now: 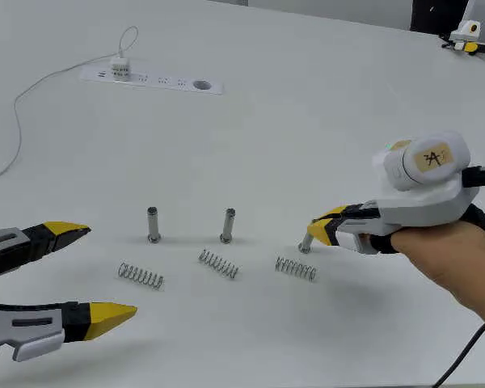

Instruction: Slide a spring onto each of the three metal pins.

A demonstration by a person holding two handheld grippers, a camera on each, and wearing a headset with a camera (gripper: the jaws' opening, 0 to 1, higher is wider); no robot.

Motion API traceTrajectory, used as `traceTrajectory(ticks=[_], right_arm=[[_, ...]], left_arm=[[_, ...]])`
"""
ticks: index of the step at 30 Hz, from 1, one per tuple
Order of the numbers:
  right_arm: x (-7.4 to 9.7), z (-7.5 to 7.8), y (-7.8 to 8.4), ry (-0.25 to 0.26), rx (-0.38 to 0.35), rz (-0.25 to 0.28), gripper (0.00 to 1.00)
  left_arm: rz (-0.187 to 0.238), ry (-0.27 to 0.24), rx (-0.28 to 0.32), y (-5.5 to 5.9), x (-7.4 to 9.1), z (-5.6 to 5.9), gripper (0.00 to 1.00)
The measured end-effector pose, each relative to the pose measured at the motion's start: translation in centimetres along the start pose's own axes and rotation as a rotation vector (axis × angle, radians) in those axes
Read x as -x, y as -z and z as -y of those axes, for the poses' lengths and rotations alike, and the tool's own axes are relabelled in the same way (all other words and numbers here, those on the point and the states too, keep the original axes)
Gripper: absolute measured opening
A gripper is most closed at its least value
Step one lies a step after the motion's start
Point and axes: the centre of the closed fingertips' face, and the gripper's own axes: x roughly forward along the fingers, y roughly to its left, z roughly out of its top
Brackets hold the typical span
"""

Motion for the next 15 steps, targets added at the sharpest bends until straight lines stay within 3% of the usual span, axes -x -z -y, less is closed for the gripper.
traceTrajectory(ticks=[15], right_arm=[[-0.44, -0.28, -0.59, -0.015, 0.041, 0.030, 0.10]], left_arm=[[-0.002, 0.000, -0.003, -0.03, -0.01, 0.07, 0.72]])
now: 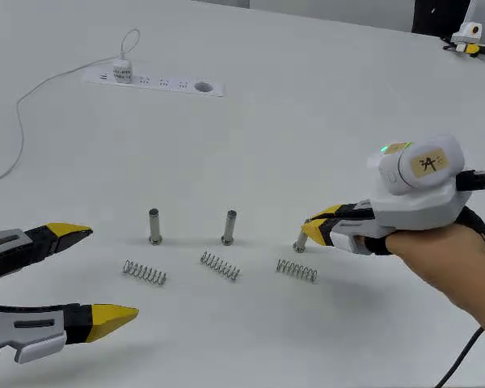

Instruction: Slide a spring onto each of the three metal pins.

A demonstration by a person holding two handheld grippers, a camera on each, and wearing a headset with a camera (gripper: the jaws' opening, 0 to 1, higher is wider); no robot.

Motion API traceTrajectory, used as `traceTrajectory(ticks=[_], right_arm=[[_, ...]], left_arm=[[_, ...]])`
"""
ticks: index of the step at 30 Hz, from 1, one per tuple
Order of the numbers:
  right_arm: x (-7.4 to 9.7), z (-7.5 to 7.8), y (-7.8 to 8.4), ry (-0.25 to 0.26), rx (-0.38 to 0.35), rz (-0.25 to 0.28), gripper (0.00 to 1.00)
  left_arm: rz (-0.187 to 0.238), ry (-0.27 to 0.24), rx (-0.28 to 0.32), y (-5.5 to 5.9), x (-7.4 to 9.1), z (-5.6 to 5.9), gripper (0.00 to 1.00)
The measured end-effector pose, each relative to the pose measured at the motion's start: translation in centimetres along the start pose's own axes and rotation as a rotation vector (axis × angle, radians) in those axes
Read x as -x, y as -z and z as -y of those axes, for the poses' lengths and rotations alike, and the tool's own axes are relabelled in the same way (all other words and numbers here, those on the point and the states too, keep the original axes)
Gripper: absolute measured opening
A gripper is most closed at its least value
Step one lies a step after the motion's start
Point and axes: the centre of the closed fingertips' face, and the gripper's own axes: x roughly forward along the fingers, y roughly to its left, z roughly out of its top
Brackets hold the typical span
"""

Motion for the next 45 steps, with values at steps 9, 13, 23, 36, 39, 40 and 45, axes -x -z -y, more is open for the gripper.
traceTrajectory(ticks=[9, 13, 23, 36, 39, 40, 45], right_arm=[[0.7, 0.5, -0.3, 0.015, -0.003, 0.015, 0.15], [1.5, 0.5, 0.0, 0.019, -0.002, 0.010, 0.15], [1.8, -1.5, 1.7, -0.046, 0.041, -0.052, 0.15], [-0.4, -4.5, 2.1, -0.158, 0.208, -0.149, 0.15], [-0.9, -4.7, 2.1, -0.172, 0.247, -0.181, 0.15], [-1.1, -4.7, 2.1, -0.177, 0.259, -0.190, 0.15], [-1.7, -4.9, 2.2, -0.197, 0.317, -0.236, 0.15]], left_arm=[[0.003, 0.005, -0.004, -0.2, -0.1, 0.1, 0.72], [0.003, 0.006, -0.004, -0.1, 0.0, 0.1, 0.72], [0.002, 0.010, -0.001, 0.1, -0.2, 0.2, 0.72], [-0.003, 0.007, 0.003, 0.2, -0.1, 0.2, 0.72], [-0.003, 0.006, 0.003, 0.2, -0.1, 0.2, 0.72], [-0.004, 0.006, 0.004, 0.3, -0.1, 0.2, 0.72], [-0.005, 0.005, 0.006, 0.3, -0.1, 0.2, 0.72]])
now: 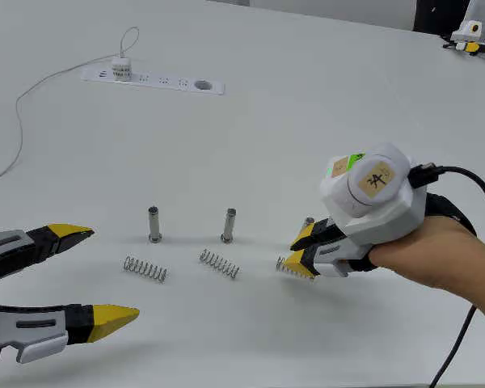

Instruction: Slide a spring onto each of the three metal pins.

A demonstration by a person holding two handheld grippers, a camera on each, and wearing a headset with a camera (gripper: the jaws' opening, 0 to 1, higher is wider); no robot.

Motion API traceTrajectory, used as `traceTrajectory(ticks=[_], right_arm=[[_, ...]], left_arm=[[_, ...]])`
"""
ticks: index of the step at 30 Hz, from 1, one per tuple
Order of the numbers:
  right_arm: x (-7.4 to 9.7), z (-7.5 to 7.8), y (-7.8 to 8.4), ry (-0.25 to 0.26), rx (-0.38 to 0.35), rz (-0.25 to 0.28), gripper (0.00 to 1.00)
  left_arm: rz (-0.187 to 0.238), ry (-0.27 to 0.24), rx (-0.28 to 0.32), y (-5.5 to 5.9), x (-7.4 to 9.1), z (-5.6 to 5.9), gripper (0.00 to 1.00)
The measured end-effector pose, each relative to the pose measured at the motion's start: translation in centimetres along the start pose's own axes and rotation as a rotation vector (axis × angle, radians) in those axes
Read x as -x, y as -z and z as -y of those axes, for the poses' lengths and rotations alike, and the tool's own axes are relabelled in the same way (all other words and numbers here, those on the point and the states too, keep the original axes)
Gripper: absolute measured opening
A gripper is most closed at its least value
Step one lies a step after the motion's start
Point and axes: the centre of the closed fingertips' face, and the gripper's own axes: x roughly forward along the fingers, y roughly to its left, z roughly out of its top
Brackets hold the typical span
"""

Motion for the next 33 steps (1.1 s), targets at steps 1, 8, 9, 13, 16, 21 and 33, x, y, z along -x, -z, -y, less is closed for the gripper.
traceTrajectory(ticks=[1, 8, 9, 13, 16, 21, 33], right_arm=[[-0.2, -0.1, 0.0, -0.011, 0.006, -0.012, 0.15], [-1.1, -0.3, 0.4, -0.037, 0.068, -0.079, 0.15], [-1.2, -0.3, 0.4, -0.040, 0.075, -0.086, 0.15], [-1.7, -0.3, 0.5, -0.060, 0.102, -0.120, 0.14], [-1.9, -0.3, 0.7, -0.066, 0.118, -0.140, 0.14], [-2.3, -0.5, 1.1, -0.083, 0.140, -0.170, 0.13], [-1.8, -0.5, 0.6, -0.086, 0.124, -0.144, 0.12]], left_arm=[[0.000, 0.000, 0.001, 0.0, 0.0, 0.0, 0.72], [-0.002, -0.003, 0.005, 0.2, 0.1, 0.0, 0.72], [-0.003, -0.003, 0.006, 0.2, 0.1, 0.0, 0.72], [-0.004, -0.001, 0.006, 0.3, 0.1, 0.1, 0.72], [-0.004, -0.001, 0.008, 0.3, 0.0, 0.1, 0.72], [-0.004, -0.003, 0.011, 0.4, 0.1, 0.0, 0.72], [-0.004, -0.004, 0.011, 0.3, 0.1, -0.1, 0.71]])
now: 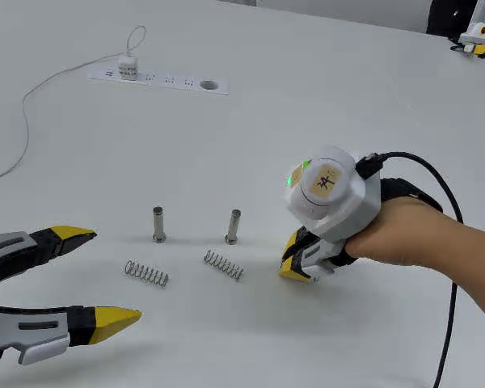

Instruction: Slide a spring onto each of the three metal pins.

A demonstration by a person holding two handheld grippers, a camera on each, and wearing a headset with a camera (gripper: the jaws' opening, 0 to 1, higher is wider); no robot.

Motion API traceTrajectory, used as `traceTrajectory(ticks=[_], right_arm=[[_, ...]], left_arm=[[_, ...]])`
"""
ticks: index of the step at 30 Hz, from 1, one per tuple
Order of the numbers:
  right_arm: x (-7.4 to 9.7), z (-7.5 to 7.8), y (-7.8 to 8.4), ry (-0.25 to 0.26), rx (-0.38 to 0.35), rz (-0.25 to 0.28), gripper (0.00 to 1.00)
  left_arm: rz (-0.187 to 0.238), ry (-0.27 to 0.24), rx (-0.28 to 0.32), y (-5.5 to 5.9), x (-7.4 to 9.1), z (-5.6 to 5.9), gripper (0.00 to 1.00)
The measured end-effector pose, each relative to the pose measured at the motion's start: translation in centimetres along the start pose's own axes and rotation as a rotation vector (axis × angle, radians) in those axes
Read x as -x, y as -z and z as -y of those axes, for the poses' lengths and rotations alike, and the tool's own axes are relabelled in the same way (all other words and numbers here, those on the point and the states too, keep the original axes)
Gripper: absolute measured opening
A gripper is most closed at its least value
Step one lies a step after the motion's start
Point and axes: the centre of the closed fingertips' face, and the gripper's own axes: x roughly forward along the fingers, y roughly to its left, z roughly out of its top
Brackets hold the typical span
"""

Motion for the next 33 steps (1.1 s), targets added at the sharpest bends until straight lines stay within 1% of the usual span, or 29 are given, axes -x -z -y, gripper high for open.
traceTrajectory(ticks=[5, 10, 20, 23, 27, 29, 30, 33], right_arm=[[1.0, 0.2, -0.5, 0.024, -0.022, 0.042, 0.12], [1.9, 0.4, -0.6, 0.052, -0.050, 0.077, 0.12], [3.2, 0.8, -0.7, 0.093, -0.107, 0.142, 0.12], [3.4, 0.8, -0.8, 0.097, -0.128, 0.163, 0.12], [3.5, 0.8, -0.8, 0.105, -0.143, 0.177, 0.12], [3.8, 0.8, -0.9, 0.102, -0.166, 0.197, 0.12], [4.0, 0.8, -1.1, 0.102, -0.179, 0.216, 0.12], [4.5, 0.9, -1.2, 0.104, -0.201, 0.237, 0.12]], left_arm=[[-0.001, 0.004, -0.005, -0.1, -0.1, 0.1, 0.71], [0.001, 0.008, -0.011, -0.3, -0.1, 0.1, 0.71], [0.006, 0.011, -0.015, -0.4, -0.1, 0.3, 0.71], [0.006, 0.010, -0.014, -0.4, -0.1, 0.2, 0.71], [0.006, 0.009, -0.014, -0.4, -0.1, 0.2, 0.71], [0.006, 0.009, -0.015, -0.3, -0.1, 0.2, 0.71], [0.006, 0.008, -0.014, -0.3, -0.1, 0.2, 0.71], [0.005, 0.008, -0.013, -0.3, -0.1, 0.2, 0.71]])
